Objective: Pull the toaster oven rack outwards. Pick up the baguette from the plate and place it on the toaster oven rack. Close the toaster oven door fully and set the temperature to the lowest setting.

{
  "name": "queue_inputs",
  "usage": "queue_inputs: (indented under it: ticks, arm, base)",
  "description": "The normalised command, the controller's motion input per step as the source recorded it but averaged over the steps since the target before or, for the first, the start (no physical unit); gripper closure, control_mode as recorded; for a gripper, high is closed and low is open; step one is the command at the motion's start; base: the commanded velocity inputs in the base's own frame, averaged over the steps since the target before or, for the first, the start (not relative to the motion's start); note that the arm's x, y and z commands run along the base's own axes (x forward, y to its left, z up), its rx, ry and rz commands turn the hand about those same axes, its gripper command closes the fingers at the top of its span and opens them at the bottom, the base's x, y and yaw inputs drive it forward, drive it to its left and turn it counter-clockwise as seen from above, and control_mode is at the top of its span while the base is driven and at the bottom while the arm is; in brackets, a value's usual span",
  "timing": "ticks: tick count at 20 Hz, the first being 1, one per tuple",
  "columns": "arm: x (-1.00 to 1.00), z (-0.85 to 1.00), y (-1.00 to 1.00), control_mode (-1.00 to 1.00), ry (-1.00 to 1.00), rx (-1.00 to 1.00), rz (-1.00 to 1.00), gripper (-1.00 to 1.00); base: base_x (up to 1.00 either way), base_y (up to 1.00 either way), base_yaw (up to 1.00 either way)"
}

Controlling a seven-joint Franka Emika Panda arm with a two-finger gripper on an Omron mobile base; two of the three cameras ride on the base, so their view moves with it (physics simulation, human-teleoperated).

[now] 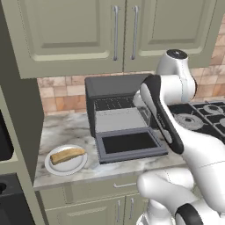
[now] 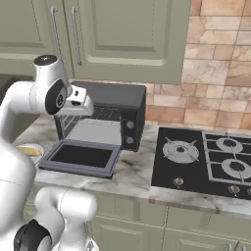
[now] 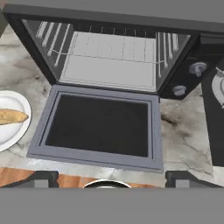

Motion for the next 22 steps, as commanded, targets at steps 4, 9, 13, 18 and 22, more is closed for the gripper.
queue_inputs:
  ticks: [4,9,13,18,22]
  arm:
    - [-0.39,-0.12,-0.06,-1.0,-0.27,0.1,0.01,-1.0]
    - [0.04,-0.34,-0.09,-1.0,-0.13,0.35,-0.02,-1.0]
    - [0.39,-0.3,0.06,-1.0,-0.01,0.4,-0.13,-1.0]
    - [0.2,-0.01,0.07,-1.0,0.17,0.29,-0.05,-1.0]
    - [0.4,0.0,0.23,-1.0,0.31,0.17,-0.04,-1.0]
  base:
    - [0.0,0.0,0.0]
    - [0.0,0.0,0.0]
    - [0.0,0.0,0.0]
    - [0.0,0.0,0.0]
    - [0.0,0.0,0.0]
